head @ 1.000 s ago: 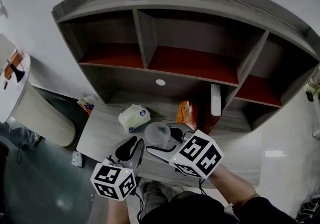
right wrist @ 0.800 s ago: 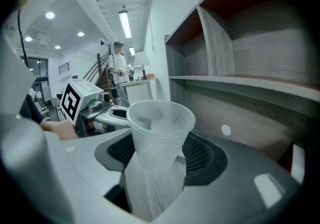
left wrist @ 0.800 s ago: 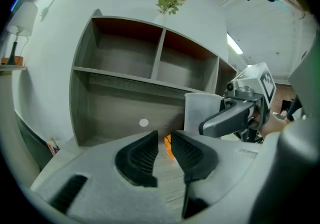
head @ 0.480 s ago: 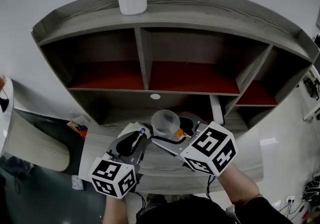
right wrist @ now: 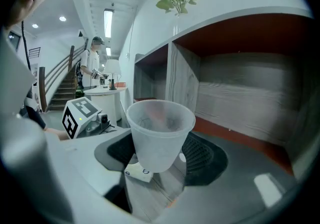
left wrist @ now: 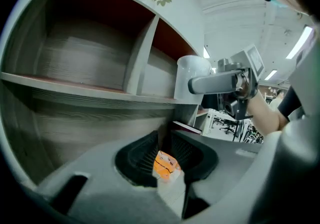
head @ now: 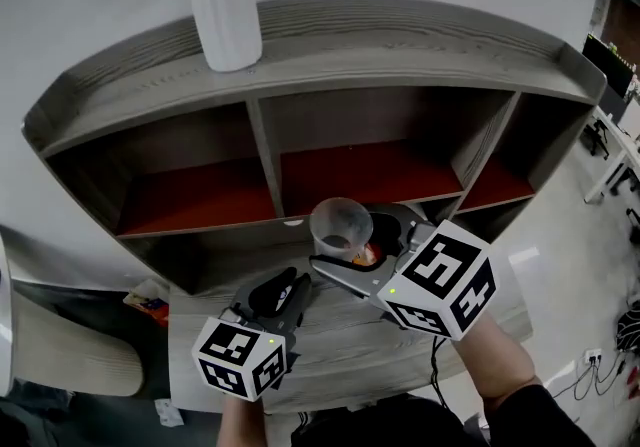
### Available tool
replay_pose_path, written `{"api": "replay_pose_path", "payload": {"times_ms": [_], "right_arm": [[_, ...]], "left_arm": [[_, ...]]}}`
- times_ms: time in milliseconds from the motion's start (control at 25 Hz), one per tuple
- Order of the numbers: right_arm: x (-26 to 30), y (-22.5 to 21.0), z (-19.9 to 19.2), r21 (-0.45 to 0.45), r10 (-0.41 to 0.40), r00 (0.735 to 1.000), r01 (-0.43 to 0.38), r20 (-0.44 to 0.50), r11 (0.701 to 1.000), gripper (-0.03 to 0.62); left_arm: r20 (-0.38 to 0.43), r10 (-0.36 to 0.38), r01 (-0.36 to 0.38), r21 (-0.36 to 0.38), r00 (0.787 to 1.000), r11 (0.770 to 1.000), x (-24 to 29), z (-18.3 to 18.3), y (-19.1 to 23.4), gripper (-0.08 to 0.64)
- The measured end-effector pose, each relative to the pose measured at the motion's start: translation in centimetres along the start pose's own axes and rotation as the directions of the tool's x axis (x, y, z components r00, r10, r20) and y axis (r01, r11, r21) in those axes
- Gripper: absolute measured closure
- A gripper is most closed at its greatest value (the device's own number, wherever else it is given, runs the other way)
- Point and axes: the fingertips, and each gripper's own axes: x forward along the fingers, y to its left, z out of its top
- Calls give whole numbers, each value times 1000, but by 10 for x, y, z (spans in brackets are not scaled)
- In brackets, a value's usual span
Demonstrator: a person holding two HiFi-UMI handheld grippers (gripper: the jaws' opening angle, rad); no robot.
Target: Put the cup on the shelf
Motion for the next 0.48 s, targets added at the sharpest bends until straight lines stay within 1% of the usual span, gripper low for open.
{"api": "replay_pose_path", "payload": {"times_ms": [160,280,400,480], "right_arm": [[-2,-20,17,-14,-68,998,68,9,998,304],[1,-36,22,-6,-111,994,111,6,994,304],[6,-49,24,1,-139,990,139,-3,990,304],[11,-55,27,3,-149,989,149,-2,989,304]], "left_arm": [[3,-51,51,17,999,999,7,9,2,483],[8,-77,77,34,997,996,11,17,5,483],[15,-96,95,47,995,994,13,24,5,483],[18,-95,94,62,995,994,12,28,6,483]]}}
